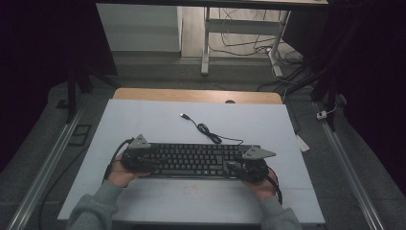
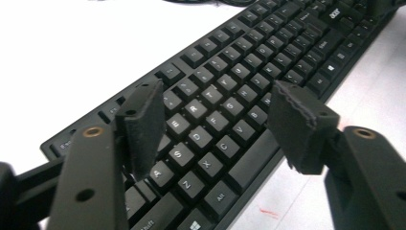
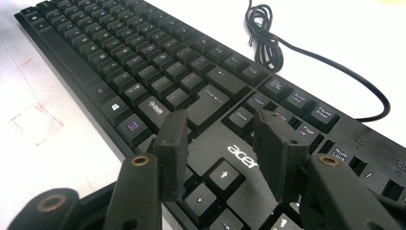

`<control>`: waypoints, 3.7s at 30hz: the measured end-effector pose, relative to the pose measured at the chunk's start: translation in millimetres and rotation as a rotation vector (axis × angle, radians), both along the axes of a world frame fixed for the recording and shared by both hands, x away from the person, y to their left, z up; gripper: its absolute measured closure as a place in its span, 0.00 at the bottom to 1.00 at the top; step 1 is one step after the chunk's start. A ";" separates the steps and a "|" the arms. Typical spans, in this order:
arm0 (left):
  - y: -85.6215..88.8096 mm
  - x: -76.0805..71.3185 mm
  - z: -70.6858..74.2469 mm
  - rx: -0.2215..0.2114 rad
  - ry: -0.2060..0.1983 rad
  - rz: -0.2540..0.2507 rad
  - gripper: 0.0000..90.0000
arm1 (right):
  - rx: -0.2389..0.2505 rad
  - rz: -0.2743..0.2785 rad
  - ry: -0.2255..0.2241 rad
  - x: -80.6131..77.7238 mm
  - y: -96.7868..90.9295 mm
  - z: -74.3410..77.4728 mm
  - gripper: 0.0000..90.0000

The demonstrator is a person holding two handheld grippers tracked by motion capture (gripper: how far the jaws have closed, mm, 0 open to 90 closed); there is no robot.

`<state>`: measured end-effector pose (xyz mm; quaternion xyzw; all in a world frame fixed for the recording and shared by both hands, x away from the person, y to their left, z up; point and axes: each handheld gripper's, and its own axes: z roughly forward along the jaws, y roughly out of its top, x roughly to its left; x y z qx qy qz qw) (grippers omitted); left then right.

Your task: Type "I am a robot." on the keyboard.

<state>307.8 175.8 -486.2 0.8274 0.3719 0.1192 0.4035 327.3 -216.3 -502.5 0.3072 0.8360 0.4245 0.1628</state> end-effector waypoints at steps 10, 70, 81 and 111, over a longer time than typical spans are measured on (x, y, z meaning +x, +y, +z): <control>-9.6 -3.8 -0.6 0.014 -0.004 -0.052 0.70 | -0.003 -0.001 0.000 0.1 0.1 -0.3 0.62; -42.5 -4.8 -19.5 0.055 0.017 -0.129 0.97 | -0.016 -0.009 0.000 0.9 -0.1 -1.2 0.61; -20.3 -2.1 -9.3 -0.020 0.005 -0.014 0.50 | -0.006 -0.010 0.000 0.9 -1.3 -0.6 0.61; 0.1 2.3 -3.0 -0.025 0.014 0.061 0.39 | -0.005 -0.014 -0.003 1.0 -2.3 -0.6 0.60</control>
